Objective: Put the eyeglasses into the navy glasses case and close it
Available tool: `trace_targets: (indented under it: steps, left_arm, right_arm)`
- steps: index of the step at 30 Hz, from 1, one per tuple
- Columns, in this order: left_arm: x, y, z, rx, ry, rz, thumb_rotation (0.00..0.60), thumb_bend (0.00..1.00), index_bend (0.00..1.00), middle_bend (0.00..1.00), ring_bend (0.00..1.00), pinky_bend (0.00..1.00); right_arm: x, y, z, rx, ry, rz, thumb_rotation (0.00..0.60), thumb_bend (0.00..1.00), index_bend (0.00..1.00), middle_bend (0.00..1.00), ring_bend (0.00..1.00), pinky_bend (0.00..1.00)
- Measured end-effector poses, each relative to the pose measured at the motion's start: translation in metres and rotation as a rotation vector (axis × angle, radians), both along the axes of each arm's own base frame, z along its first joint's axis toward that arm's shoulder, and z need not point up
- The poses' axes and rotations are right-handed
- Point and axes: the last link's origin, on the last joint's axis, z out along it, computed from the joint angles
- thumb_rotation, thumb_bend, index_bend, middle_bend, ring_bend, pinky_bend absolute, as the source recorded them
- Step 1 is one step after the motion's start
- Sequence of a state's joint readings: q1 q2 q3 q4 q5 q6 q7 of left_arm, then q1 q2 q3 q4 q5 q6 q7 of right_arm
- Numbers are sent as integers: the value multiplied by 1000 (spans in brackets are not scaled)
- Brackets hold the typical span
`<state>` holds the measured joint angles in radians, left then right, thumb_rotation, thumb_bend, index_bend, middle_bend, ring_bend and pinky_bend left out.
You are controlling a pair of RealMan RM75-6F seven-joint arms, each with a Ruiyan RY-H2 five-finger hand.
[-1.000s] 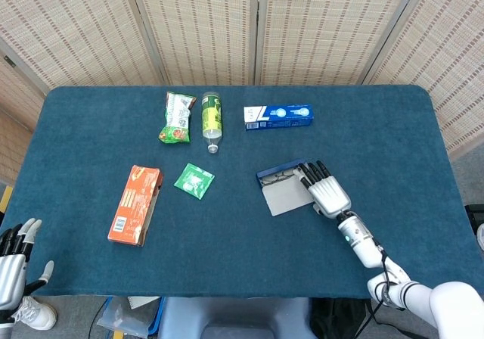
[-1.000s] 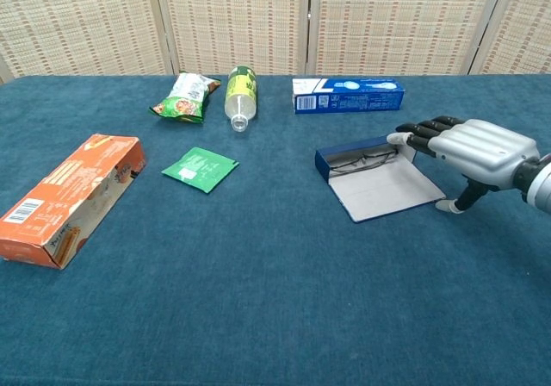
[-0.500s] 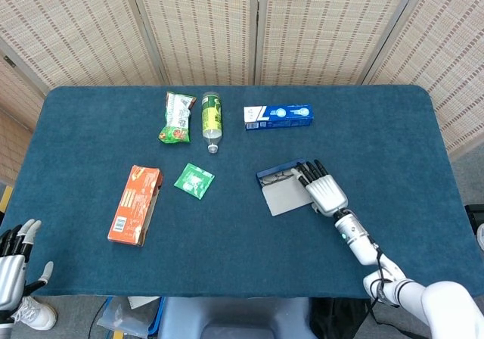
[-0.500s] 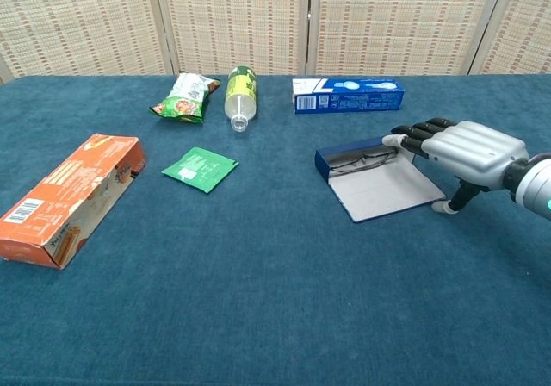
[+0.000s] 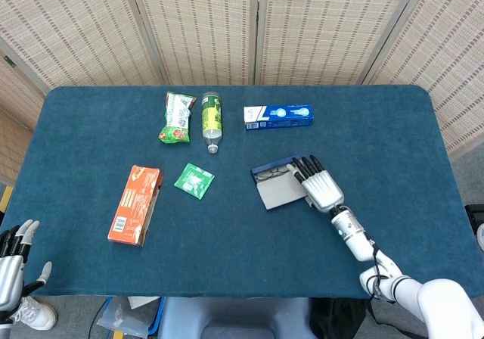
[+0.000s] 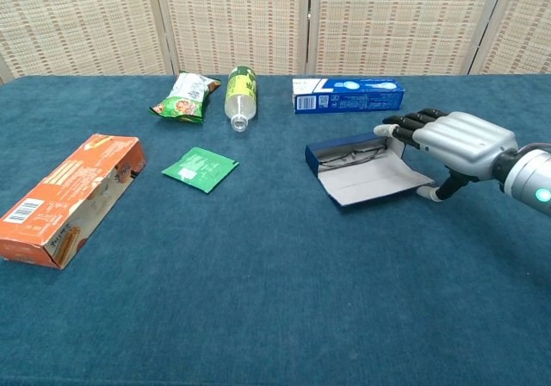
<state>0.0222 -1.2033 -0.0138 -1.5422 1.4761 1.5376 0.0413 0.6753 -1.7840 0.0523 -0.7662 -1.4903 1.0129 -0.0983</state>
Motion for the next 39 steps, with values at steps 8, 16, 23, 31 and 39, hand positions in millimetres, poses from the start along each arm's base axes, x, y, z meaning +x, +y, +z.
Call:
trace_targets:
  steps: [8,16,23,31,39]
  left_arm:
    - [-1,0,-1,-3,0,4,600,357,0,0,0,0]
    - [-2,-1,0,-2,0,8,600,358,0,0,0,0]
    - [-3,-1,-1,-7,1,11,600,358,0,0,0,0]
    - [-4,0,-2,-10,0,12,600,357,0,0,0,0]
    - [-5,0,-3,-10,-1,18,600,357,0,0,0,0]
  right_arm:
    - [9,-5,0,-9,-26,8,600,286,0,0,0,0]
    - [21,-4,-3,-10,-92,52,600,316,310,66,0,0]
    - [19,-4,-4,-12,-105,63,600,350,477,131,0,0]
    - [17,-5,-6,-10,-94,55,600,378,519,161,0,0]
    - [17,-8,-7,-7,-87,46,600,403,546,184,0,0]
